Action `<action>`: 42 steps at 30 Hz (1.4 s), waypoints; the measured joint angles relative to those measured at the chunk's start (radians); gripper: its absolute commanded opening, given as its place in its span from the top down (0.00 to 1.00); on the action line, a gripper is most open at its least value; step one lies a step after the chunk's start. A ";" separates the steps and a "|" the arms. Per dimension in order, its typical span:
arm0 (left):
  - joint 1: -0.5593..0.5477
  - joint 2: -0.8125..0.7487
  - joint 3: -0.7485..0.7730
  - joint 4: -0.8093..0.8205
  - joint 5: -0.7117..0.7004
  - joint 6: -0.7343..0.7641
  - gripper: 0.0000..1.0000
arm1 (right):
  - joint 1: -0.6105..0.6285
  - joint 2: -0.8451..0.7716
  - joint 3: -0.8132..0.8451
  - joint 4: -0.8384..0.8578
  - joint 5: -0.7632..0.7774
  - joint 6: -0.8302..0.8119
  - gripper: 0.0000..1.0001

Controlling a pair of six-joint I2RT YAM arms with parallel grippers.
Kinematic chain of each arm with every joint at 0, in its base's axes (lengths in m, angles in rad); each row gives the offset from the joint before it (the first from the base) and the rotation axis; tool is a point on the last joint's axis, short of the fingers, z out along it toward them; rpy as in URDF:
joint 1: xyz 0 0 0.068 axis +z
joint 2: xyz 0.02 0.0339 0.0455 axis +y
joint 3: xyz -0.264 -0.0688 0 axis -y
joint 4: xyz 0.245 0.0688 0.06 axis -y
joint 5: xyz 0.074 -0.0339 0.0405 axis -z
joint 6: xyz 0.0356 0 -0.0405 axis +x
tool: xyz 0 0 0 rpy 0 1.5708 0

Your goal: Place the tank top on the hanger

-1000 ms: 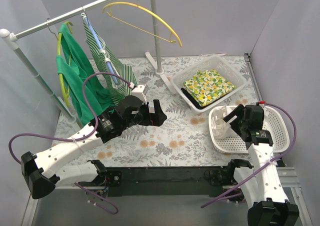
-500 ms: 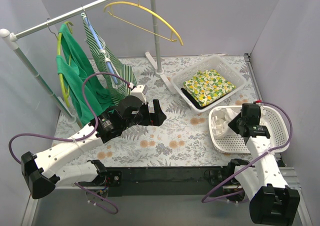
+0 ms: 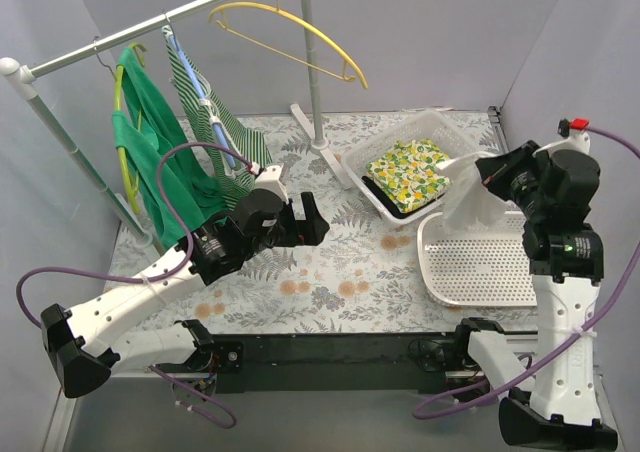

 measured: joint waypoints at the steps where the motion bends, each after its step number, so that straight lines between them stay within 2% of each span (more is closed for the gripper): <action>1: 0.000 0.000 0.005 -0.002 -0.008 -0.003 0.02 | 0.000 0.022 0.053 0.000 -0.042 0.001 0.99; 5: 0.000 -0.002 0.032 -0.008 -0.057 -0.016 0.02 | 0.000 0.130 0.237 0.040 -0.233 0.019 0.99; 9: 0.000 -0.005 0.072 -0.035 -0.117 -0.021 0.02 | 0.040 0.206 0.286 0.153 -0.391 0.090 0.99; 11: 0.000 -0.010 0.090 -0.047 -0.143 -0.021 0.02 | 0.133 0.237 0.286 0.179 -0.396 0.109 0.99; 15: 0.000 -0.026 0.111 -0.070 -0.191 -0.029 0.02 | 0.401 0.306 0.291 0.201 -0.392 0.114 0.99; 17: 0.000 -0.037 0.113 -0.085 -0.210 -0.035 0.02 | 0.473 0.317 0.259 0.228 -0.390 0.114 0.99; 18: 0.000 -0.044 0.113 -0.094 -0.217 -0.039 0.02 | 0.484 0.313 0.236 0.234 -0.388 0.115 0.96; 19: 0.000 -0.052 0.113 -0.103 -0.223 -0.042 0.02 | 0.491 0.304 0.200 0.247 -0.384 0.116 0.77; 20: 0.000 -0.059 0.113 -0.109 -0.227 -0.045 0.02 | 0.493 0.293 0.158 0.260 -0.379 0.115 0.68; 22: 0.000 -0.077 0.107 -0.113 -0.232 -0.050 0.02 | 0.491 0.270 0.059 0.270 -0.357 0.104 0.55; 25: 0.000 -0.096 0.092 -0.122 -0.232 -0.058 0.02 | 0.475 0.270 -0.061 0.264 -0.330 0.080 0.45; 29: 0.000 -0.097 0.050 -0.143 -0.229 -0.081 0.02 | 0.449 0.293 -0.162 0.208 -0.305 0.020 0.43; 32: 0.000 -0.097 -0.027 -0.153 -0.218 -0.113 0.02 | 0.507 0.296 -0.194 0.161 -0.258 -0.027 0.46; 34: 0.000 -0.093 -0.085 -0.162 -0.208 -0.142 0.02 | 0.596 0.295 -0.203 0.151 -0.218 -0.047 0.46; 39: 0.001 -0.070 -0.190 -0.186 -0.181 -0.225 0.02 | 0.910 0.297 -0.318 0.229 -0.122 -0.047 0.48; 42: 0.008 -0.065 -0.238 -0.185 -0.158 -0.273 0.06 | 1.039 0.368 -0.360 0.247 -0.070 -0.043 0.52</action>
